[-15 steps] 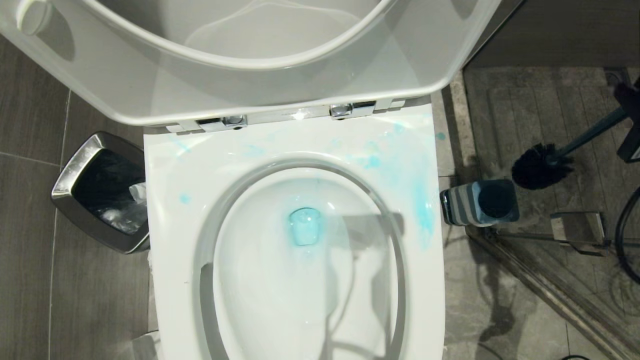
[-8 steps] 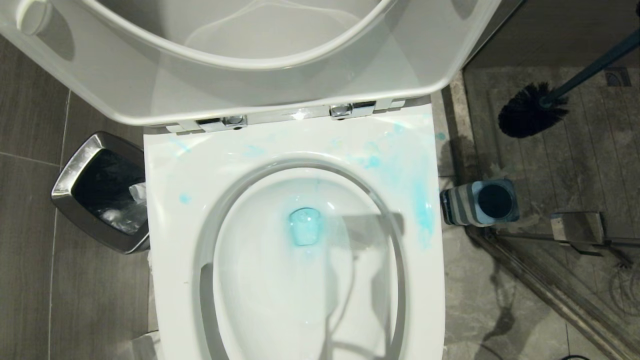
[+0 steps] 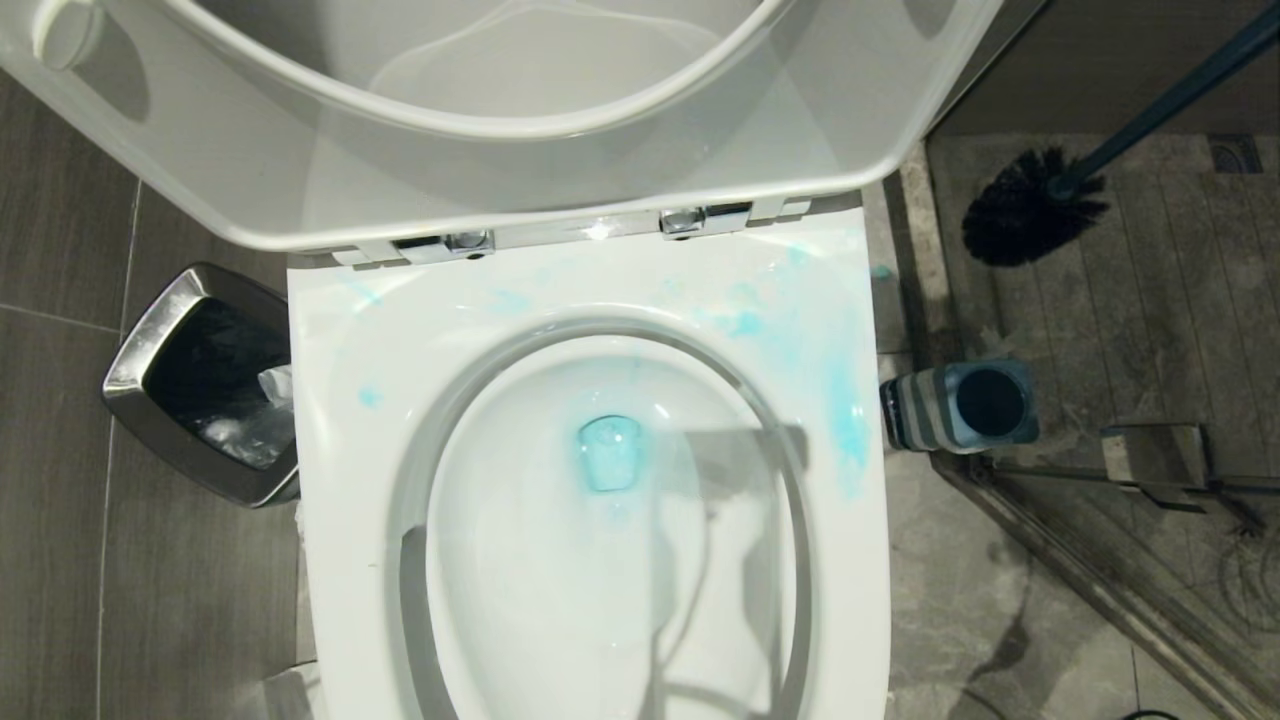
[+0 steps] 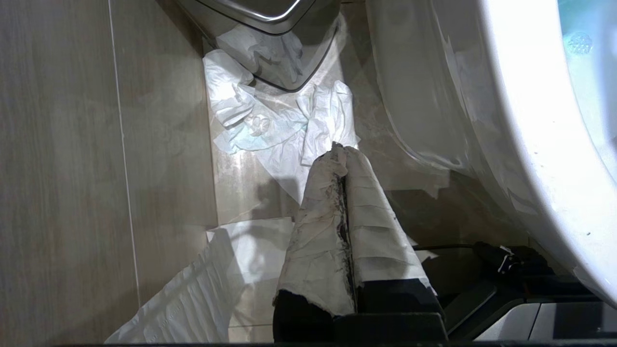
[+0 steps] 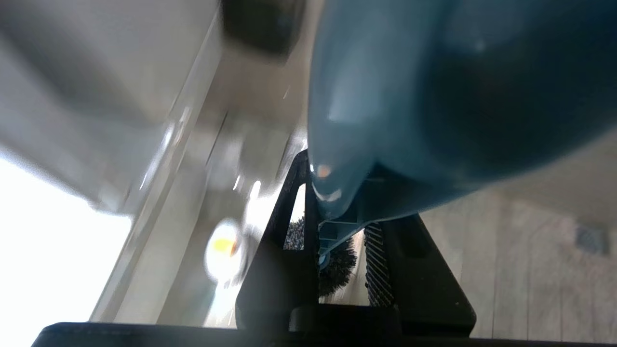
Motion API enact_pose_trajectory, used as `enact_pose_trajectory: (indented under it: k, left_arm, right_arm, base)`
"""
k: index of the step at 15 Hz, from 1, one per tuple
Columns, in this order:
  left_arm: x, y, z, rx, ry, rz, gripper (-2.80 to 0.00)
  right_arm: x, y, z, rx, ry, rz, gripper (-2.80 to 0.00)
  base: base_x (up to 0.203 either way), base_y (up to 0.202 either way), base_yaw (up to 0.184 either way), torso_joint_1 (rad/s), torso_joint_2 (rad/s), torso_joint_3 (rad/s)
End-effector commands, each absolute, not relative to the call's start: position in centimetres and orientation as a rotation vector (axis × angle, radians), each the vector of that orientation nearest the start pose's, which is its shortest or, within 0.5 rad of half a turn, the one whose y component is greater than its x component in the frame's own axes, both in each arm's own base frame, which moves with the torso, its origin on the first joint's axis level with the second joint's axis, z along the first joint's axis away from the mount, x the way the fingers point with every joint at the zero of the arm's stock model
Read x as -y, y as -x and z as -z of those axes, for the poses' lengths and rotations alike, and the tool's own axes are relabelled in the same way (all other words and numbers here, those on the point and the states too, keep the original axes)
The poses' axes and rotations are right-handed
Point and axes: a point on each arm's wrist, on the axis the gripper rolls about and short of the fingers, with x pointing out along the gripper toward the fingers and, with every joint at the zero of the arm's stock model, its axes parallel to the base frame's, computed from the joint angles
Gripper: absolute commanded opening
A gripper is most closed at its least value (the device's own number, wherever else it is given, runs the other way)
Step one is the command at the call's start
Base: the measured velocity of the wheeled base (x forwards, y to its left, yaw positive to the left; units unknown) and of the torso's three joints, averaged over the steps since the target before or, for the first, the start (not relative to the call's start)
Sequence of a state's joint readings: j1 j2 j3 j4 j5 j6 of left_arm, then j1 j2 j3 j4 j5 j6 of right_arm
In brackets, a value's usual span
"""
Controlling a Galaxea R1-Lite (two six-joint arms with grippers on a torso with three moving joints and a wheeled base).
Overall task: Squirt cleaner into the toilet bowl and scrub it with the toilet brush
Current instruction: Scrub the toilet bowl
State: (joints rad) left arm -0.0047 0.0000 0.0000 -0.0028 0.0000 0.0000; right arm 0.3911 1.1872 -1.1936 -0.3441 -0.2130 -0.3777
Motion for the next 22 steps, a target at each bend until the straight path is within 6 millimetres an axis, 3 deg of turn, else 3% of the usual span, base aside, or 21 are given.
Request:
enact_pose_trajectory:
  k: [1, 5, 8, 15, 22]
  left_arm:
    - [0.0, 2.3, -7.6, 0.003, 0.000, 0.005, -2.80]
    - [0.0, 2.3, -7.6, 0.003, 0.000, 0.005, -2.80]
    - [0.0, 2.3, -7.6, 0.003, 0.000, 0.005, -2.80]
    - [0.0, 2.3, -7.6, 0.003, 0.000, 0.005, -2.80]
    - [0.0, 2.3, -7.6, 0.003, 0.000, 0.005, -2.80]
  right_arm:
    - [-5.0, -12.9, -39.0, 0.305, 0.264, -0.142, -2.80]
    - [-4.6, -10.2, -39.6, 0.241, 0.177, -0.269, -2.80]
    - [-4.2, -9.4, -40.5, 0.265, 0.139, -0.295, -2.80]
    - [-3.7, -8.3, -39.2, 0.192, 0.167, -0.302, -2.80]
    - [-3.6, -8.1, -39.6, 0.195, 0.171, -0.319, -2.80]
  base:
    - [0.000, 0.000, 0.000, 0.000, 0.00, 0.000]
    - [0.000, 0.000, 0.000, 0.000, 0.00, 0.000]
    - [0.000, 0.000, 0.000, 0.000, 0.00, 0.000]
    - [0.000, 0.000, 0.000, 0.000, 0.00, 0.000]
    - [0.000, 0.000, 0.000, 0.000, 0.00, 0.000]
